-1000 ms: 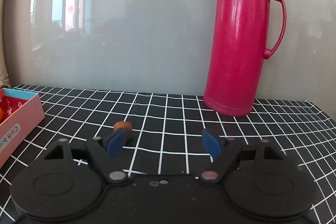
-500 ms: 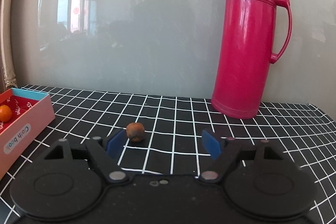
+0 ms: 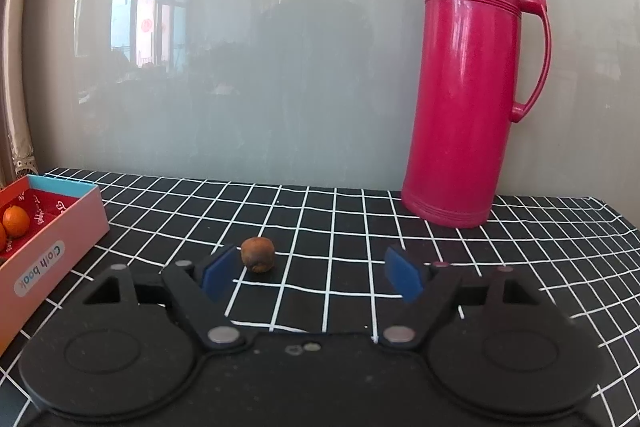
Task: Organize fruits
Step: 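Move the right gripper to the small brown nut and grasp it, then carry the brown nut into the red box and open the right gripper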
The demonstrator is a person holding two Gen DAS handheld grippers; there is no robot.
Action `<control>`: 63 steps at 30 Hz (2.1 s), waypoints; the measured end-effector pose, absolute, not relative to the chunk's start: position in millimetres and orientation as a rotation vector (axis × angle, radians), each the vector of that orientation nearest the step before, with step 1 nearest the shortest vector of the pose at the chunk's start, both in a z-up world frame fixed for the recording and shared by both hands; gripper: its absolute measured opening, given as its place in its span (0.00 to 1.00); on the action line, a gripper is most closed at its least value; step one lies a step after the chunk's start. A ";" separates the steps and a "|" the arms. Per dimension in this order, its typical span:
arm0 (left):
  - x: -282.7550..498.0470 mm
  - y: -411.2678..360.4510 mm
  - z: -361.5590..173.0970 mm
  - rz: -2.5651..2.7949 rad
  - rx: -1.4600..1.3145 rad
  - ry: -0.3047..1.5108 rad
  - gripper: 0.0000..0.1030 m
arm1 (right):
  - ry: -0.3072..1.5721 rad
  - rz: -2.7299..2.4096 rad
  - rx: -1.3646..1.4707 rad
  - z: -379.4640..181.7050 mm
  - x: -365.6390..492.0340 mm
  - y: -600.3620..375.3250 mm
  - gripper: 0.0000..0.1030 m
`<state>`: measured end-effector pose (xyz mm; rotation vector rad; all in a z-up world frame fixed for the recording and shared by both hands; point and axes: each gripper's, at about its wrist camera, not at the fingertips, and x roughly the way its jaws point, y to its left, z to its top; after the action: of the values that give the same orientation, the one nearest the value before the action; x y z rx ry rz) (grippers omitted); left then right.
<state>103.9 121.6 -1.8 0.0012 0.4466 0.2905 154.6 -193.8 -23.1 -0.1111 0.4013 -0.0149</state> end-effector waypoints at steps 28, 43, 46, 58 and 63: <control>119.4 171.5 -0.4 0.388 -0.078 0.412 0.78 | 0.464 0.006 -0.198 -51.9 212.9 -153.7 0.72; 138.4 183.0 -5.1 0.390 -0.071 0.426 0.78 | 0.565 -0.004 -0.207 -70.9 253.2 -148.7 0.41; 139.9 187.4 -7.5 0.398 -0.080 0.439 0.78 | 0.568 -0.001 -0.207 -71.5 254.4 -149.2 0.28; 132.9 195.6 -6.4 0.407 -0.083 0.445 0.78 | 0.537 0.016 -0.199 -57.8 241.6 -141.5 0.28; 128.3 198.0 -3.6 0.406 -0.092 0.440 0.78 | 0.519 0.030 -0.199 -48.9 232.4 -134.0 0.28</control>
<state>128.3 198.0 -3.6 -0.0919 0.4401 0.4064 232.4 -134.0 -48.9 -0.1989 0.5194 0.0305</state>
